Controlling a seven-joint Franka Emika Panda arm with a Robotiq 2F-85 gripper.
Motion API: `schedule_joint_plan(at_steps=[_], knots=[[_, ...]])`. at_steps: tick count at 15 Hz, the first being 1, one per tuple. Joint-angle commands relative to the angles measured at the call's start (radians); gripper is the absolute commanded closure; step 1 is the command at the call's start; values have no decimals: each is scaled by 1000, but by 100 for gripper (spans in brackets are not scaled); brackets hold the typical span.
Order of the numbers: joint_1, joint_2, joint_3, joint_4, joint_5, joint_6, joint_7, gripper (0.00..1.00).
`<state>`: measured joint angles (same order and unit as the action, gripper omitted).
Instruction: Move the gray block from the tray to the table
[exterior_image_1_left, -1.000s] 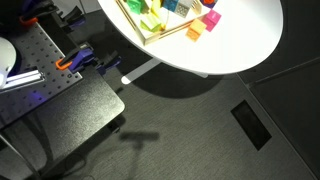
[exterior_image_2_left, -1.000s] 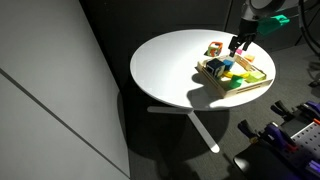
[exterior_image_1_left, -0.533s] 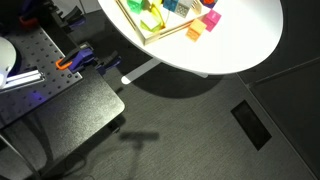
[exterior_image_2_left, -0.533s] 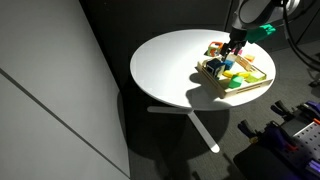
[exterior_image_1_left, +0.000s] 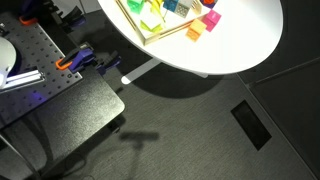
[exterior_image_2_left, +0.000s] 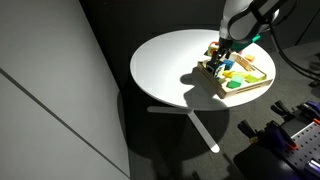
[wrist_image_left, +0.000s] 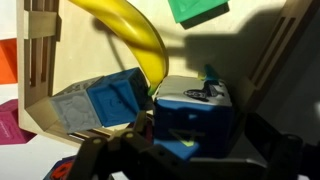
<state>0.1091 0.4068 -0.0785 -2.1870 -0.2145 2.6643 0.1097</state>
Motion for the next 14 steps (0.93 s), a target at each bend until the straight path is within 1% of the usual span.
schedule_joint_plan(at_steps=[1, 4, 14], knots=[[43, 55, -44, 68, -69, -9, 72, 0], [58, 94, -61, 97, -84, 3, 95, 0], [58, 185, -61, 157, -62, -4, 90, 0]])
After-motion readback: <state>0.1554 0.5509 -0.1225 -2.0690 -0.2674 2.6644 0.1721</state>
